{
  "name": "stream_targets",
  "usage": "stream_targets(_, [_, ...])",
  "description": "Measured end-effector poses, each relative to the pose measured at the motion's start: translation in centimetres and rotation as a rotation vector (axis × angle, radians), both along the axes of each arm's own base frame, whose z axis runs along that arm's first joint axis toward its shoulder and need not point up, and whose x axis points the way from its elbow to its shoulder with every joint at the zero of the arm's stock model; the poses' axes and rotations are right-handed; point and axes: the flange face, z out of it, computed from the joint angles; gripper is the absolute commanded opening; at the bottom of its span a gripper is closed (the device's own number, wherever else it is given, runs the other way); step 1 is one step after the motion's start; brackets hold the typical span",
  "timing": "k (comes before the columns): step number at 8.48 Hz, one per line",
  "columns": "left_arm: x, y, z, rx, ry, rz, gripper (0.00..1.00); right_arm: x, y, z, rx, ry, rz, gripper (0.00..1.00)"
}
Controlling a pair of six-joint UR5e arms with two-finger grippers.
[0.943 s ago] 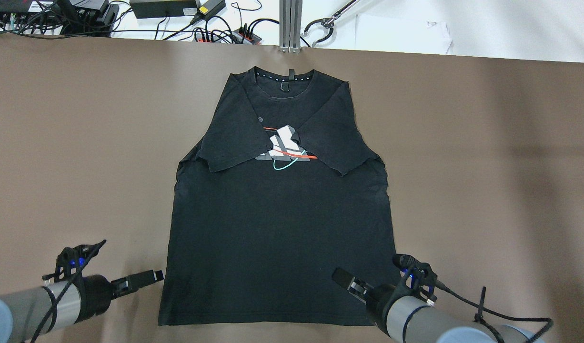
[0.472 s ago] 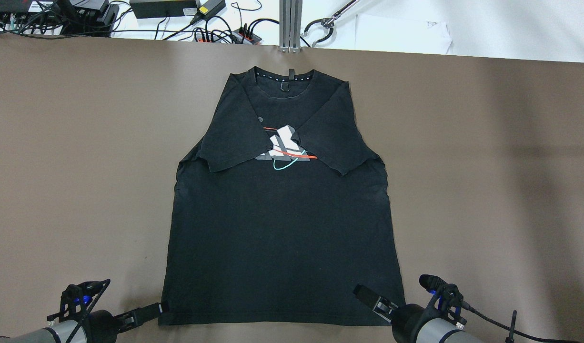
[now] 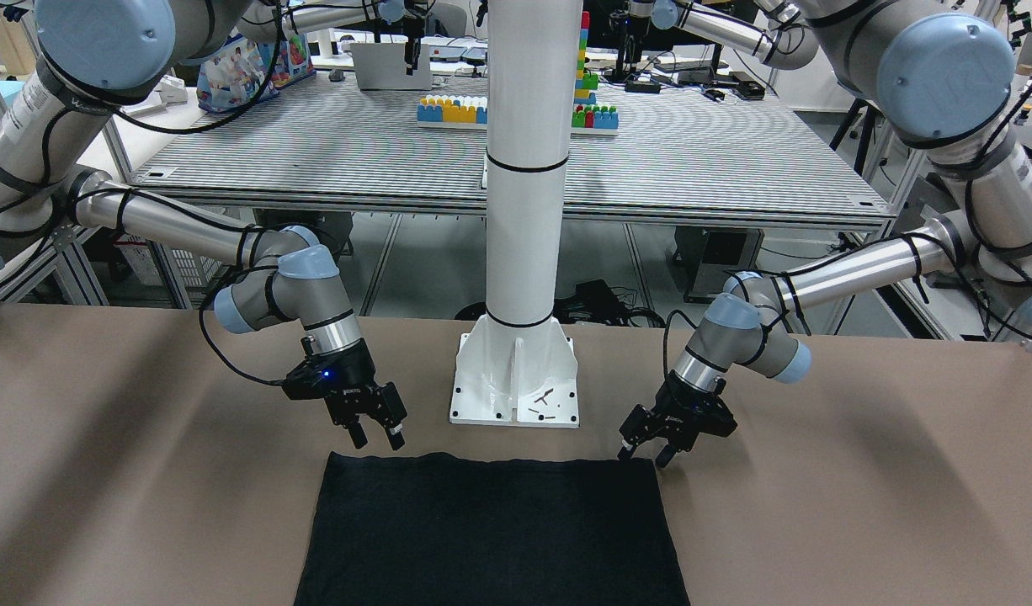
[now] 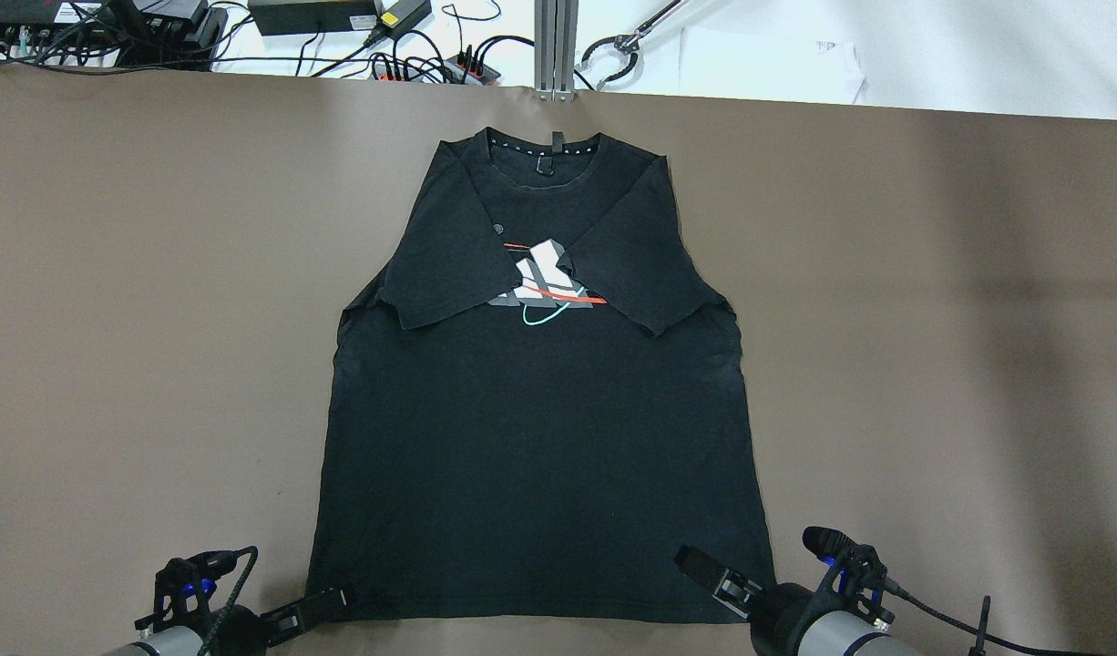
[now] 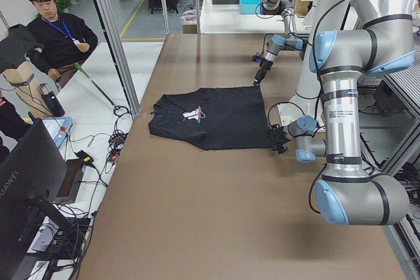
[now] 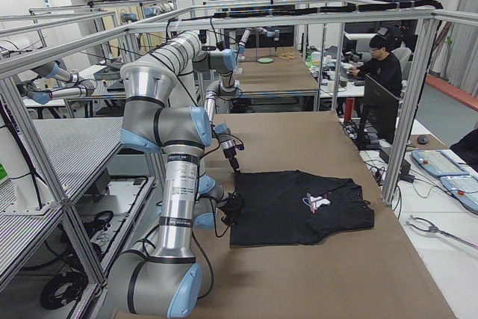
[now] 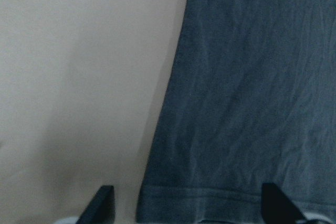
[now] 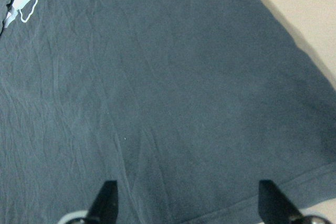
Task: Fold clothes
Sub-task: 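Move both grippers to the shirt's hem corners nearest the robot, then grasp both hem corners with the left and right grippers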
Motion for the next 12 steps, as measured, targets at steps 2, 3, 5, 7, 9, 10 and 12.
stream_targets(2, [0.0, 0.0, 0.2, -0.003, -0.01, -0.002, 0.32, 0.0, 0.0, -0.1, 0.0, -0.002, 0.001, 0.94])
stream_targets(3, [0.0, 0.0, 0.3, -0.003, -0.012, -0.001, 0.24, 0.0, 0.0, -0.1, 0.0, -0.002, 0.001, 0.94])
stream_targets(5, [0.0, 0.0, 0.2, -0.005, -0.012, 0.002, 0.11, 0.0, 0.0, 0.0, 0.0, -0.001, -0.002, 0.94])
stream_targets(7, [-0.1, 0.1, 0.1, -0.006, -0.01, 0.006, 0.0, 0.0, 0.0, 0.1, -0.001, 0.003, -0.004, 0.94])
stream_targets(9, [-0.4, 0.1, -0.2, -0.006, -0.003, 0.008, 0.0, 0.1, 0.0, 0.3, -0.002, 0.007, -0.004, 0.93])
stream_targets(10, [-0.6, 0.2, -0.4, -0.005, -0.001, 0.01, 0.0, 0.1, 0.1, 0.6, -0.002, 0.013, -0.004, 0.91])
stream_targets(12, [-0.8, 0.3, -0.5, -0.005, 0.002, 0.01, 0.0, 0.9, 0.1, 3.1, -0.008, 0.07, -0.007, 0.91])
